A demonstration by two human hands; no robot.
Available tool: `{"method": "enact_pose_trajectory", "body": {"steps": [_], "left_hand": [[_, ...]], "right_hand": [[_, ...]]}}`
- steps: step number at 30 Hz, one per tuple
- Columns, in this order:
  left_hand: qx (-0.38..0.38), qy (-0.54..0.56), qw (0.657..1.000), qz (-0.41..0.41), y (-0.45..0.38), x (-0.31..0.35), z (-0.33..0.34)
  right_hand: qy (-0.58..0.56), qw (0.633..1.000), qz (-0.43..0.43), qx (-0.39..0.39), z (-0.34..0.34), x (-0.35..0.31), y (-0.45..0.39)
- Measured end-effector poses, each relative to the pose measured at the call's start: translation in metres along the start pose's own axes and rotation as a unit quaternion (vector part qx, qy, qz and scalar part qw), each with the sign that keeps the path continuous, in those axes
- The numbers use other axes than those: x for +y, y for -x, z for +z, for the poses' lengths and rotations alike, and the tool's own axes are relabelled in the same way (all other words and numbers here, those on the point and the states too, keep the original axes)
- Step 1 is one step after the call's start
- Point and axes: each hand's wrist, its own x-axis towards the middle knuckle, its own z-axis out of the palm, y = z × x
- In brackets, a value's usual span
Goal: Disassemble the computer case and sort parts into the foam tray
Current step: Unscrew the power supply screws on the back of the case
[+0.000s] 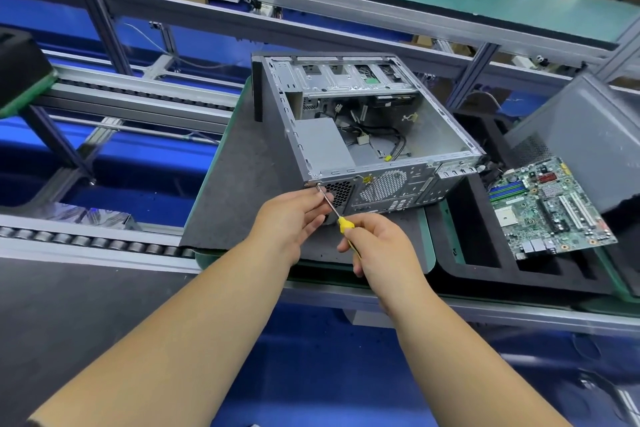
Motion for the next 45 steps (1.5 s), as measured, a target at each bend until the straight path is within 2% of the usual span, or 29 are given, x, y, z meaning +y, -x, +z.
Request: {"method": "enact_pose_trajectory", "body": {"steps": [14,36,43,45], "left_hand": [[-0.012,0.013,1.0,-0.023,-0.003,0.003,-0.002],[-0.013,0.011,1.0,-0.014,-0.003,0.002,0.002],[-0.002,0.007,1.0,-0.012,-0.001,0.002,0.002],[-0.001,0.003,1.0,-0.008,0.0,0.001,0.002]], "right_hand": [[0.007,1.0,0.01,0.01,0.002,-0.003,0.001],[0.03,0.999,0.01,0.022,0.001,-0.004,-0.001],[-0.001,0.999,0.032,0.024,0.013,0.0,-0.001],[-0.039,0.997,0.061,0.013,0.018,0.0,0.0]]}}
